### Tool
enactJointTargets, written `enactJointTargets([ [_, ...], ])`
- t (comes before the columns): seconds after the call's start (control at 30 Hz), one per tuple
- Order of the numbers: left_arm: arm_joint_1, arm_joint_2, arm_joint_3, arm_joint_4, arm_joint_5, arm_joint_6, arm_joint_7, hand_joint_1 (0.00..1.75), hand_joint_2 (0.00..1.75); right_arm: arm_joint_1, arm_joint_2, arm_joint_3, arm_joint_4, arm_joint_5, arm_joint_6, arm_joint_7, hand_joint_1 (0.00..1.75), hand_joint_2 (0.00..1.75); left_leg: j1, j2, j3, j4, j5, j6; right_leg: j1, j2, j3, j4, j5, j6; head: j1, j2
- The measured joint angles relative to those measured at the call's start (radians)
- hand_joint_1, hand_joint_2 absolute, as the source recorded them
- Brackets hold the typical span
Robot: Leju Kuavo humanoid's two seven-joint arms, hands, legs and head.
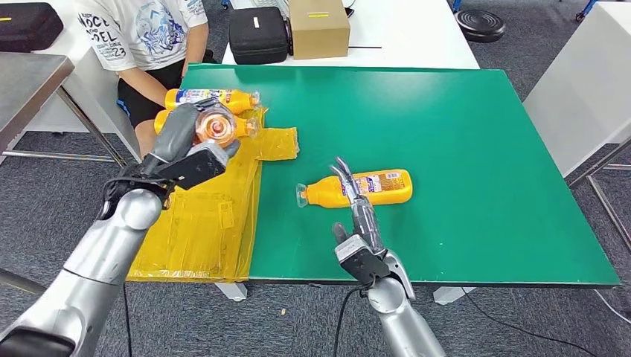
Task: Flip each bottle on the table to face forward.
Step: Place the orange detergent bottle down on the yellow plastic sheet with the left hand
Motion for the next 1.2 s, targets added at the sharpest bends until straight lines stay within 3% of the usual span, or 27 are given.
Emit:
enactJointTargets([
  [0.17,-0.076,0.049,-0.084,0.138,-0.048,-0.045,0.0,1.75,1.75,0.014,-0.01,-0.031,-0.035,-0.015,0.011,-0.001,0.0,0.0,0.0,0.001,0.0,0.0,0.0,0.0,0.0,0.002,0.0,0.0,0.0,0.0,0.0,0.0],
  [0.4,-0.157,0.072,-0.204,0.302,-0.104,-0.097,0.003,1.75,1.75,0.028,-0.025,-0.058,-0.084,-0.049,0.013,-0.001,0.0,0.0,0.0,0.0,0.0,0.0,0.0,0.0,0.0,0.001,-0.001,0.0,0.0,0.0,0.0,0.0],
  [0.7,-0.214,0.023,-0.378,0.538,-0.155,-0.095,0.005,1.75,1.75,0.023,-0.042,-0.098,-0.114,-0.054,0.045,-0.001,0.0,0.0,-0.001,0.0,0.0,0.0,0.0,0.0,-0.001,0.001,0.0,0.0,0.0,0.0,0.0,0.0],
  [0.97,-0.215,-0.006,-0.481,0.622,-0.186,-0.092,-0.002,1.75,1.75,0.024,-0.053,-0.098,-0.114,-0.062,0.055,-0.001,0.0,0.0,0.0,0.001,0.0,0.0,0.0,0.0,0.0,0.001,0.0,0.0,0.0,0.0,0.0,0.0],
  [1.2,-0.199,-0.028,-0.522,0.653,-0.19,-0.057,-0.006,1.75,1.75,0.024,-0.054,-0.098,-0.113,-0.043,0.067,-0.001,0.0,0.0,0.0,0.0,0.0,0.0,0.0,0.0,0.0,0.001,0.0,0.0,0.0,0.0,0.0,0.0],
])
